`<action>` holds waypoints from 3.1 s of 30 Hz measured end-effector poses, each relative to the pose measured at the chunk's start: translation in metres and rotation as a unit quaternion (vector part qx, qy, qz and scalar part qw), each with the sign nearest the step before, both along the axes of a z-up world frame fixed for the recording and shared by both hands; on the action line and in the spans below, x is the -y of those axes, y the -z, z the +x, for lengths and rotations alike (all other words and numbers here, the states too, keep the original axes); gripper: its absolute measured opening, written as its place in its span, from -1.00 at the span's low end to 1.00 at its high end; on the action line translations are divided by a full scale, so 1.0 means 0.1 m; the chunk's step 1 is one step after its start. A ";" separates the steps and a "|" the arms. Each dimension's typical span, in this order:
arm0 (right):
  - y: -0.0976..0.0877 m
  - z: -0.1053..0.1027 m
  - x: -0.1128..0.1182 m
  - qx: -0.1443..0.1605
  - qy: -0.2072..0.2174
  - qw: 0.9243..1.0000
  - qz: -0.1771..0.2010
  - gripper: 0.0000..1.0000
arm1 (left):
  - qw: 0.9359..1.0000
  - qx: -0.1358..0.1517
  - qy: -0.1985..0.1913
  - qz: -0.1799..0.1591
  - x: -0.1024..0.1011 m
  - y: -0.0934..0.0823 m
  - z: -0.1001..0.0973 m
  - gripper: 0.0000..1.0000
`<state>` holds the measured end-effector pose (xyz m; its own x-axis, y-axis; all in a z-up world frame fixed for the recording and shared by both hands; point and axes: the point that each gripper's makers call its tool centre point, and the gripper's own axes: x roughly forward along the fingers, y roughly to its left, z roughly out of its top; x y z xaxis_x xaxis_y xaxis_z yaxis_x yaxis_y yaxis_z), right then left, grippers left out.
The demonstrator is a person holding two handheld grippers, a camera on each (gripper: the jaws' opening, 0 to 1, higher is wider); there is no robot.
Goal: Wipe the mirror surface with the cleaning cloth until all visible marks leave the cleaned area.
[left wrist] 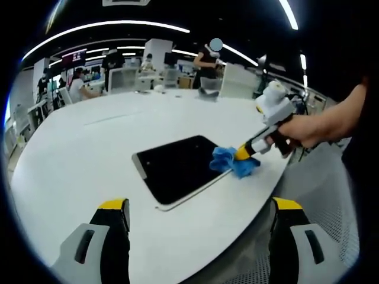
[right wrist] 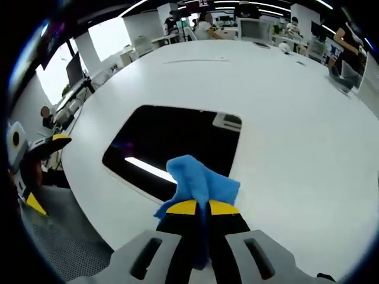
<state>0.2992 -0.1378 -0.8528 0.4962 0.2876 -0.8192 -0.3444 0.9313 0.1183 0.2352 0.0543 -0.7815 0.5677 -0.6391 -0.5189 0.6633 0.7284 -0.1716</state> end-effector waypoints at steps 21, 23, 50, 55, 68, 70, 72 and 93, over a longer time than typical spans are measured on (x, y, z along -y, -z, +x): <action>0.00 0.29 0.01 0.000 0.024 1.000 0.002 -1.00 | 1.000 -0.003 -0.006 -0.003 -0.02 0.01 0.02 0.98; 0.00 0.33 0.01 0.001 0.024 1.000 0.001 -1.00 | 1.000 -0.003 -0.004 -0.002 -0.02 0.01 0.01 0.98; 0.00 0.83 0.02 -0.003 0.045 0.999 -0.003 -1.00 | 1.000 -0.005 -0.005 0.000 -0.02 0.03 0.01 0.98; 0.01 0.91 0.02 -0.001 0.045 0.999 -0.005 -1.00 | 1.000 -0.006 -0.004 0.000 -0.02 0.03 0.01 0.98; 0.01 1.14 0.03 -0.001 0.041 0.999 -0.005 -1.00 | 1.000 -0.006 -0.005 0.003 -0.03 0.04 0.02 0.98; 0.01 1.17 0.03 -0.001 0.043 0.999 -0.003 -1.00 | 1.000 -0.006 -0.005 0.003 -0.03 0.04 0.02 0.98; 0.00 1.20 0.03 -0.001 0.043 0.999 -0.002 -1.00 | 1.000 -0.006 -0.005 0.004 -0.03 0.04 0.02 0.98; -0.01 1.23 0.02 0.001 0.028 1.000 0.003 -1.00 | 1.000 -0.005 -0.009 0.007 -0.05 0.05 0.03 0.98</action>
<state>0.4220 -0.1400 -0.8514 0.5132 0.2642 -0.8166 -0.2914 0.9486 0.1238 0.2380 0.0590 -0.7861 0.5746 -0.6211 -0.5330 0.6478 0.7432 -0.1677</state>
